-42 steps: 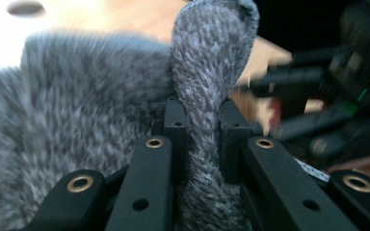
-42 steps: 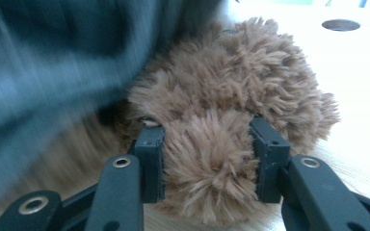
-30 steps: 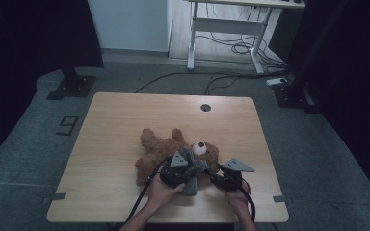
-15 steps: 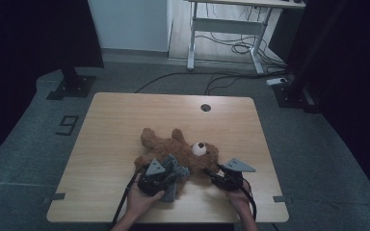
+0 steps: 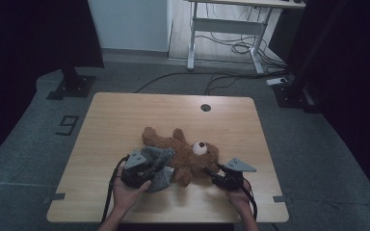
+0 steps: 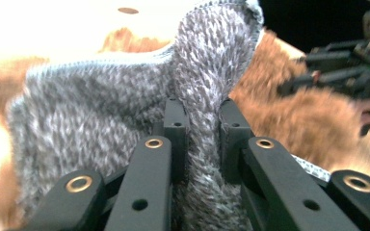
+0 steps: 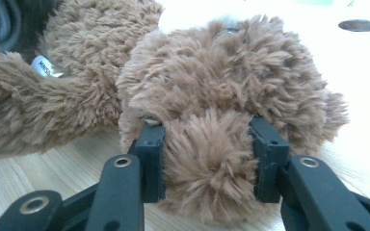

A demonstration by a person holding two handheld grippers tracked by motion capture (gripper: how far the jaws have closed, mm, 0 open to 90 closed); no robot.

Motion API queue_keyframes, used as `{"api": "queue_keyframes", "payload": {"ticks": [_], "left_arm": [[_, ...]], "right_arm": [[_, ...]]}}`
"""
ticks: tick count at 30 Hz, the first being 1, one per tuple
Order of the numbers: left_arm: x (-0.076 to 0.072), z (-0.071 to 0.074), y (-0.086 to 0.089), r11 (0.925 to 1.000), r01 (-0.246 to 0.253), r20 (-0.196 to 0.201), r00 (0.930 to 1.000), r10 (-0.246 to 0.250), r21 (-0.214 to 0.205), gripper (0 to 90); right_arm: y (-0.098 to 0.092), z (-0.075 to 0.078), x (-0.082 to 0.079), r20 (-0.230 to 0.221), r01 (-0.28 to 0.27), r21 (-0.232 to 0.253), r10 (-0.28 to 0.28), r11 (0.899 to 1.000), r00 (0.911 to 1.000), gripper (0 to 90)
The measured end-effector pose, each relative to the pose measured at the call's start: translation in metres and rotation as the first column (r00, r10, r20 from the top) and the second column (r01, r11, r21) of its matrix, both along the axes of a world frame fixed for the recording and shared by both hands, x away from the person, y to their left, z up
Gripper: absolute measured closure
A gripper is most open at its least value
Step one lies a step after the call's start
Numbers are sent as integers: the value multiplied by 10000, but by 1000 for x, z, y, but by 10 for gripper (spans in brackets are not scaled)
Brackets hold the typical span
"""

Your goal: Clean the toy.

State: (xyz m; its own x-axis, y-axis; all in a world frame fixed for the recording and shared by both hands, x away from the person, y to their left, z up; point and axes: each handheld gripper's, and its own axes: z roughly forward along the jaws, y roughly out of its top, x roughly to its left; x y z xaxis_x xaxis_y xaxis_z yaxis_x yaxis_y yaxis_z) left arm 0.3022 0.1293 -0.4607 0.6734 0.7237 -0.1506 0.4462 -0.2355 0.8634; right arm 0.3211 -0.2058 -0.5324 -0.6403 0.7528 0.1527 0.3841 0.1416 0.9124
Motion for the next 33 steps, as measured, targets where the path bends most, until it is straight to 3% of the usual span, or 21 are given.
{"api": "queue_keyframes", "payload": {"ticks": [4, 9, 13, 19, 25, 29, 33], "left_arm": [[8, 10, -28, 9987, 445, 245, 9987, -451, 242, 777], [22, -8, -51, 9961, 495, -195, 9986, -482, 725, 777], [20, -19, -39, 9985, 424, -248, 9988, -416, 346, 779], [8, -25, -1, 9994, -35, -235, 9997, 43, 350, 779], [6, -28, 31, 9970, -704, -400, 9966, 717, 335, 779], [2, -12, 26, 9961, -863, 261, 9960, 858, 165, 778], [7, 15, -1, 9998, -157, 528, 9985, 163, -126, 777]], "right_arm": [[0, 0, 0, 9, 6, -7, -6, 10000, 10000, 573], [0, 0, 0, 12, -16, -27, 16, 10000, 10000, 573], [-1, 0, -1, 46, -120, -90, 121, 9999, 9999, 573], [-1, -1, -1, 55, -172, -96, 172, 9998, 9998, 573], [-1, -1, -1, 83, -169, -67, 169, 9998, 9998, 573], [-1, -1, -1, 68, -146, 5, 146, 9999, 9999, 573], [-2, -2, -1, 101, -143, 36, 143, 9999, 9998, 572]]}}
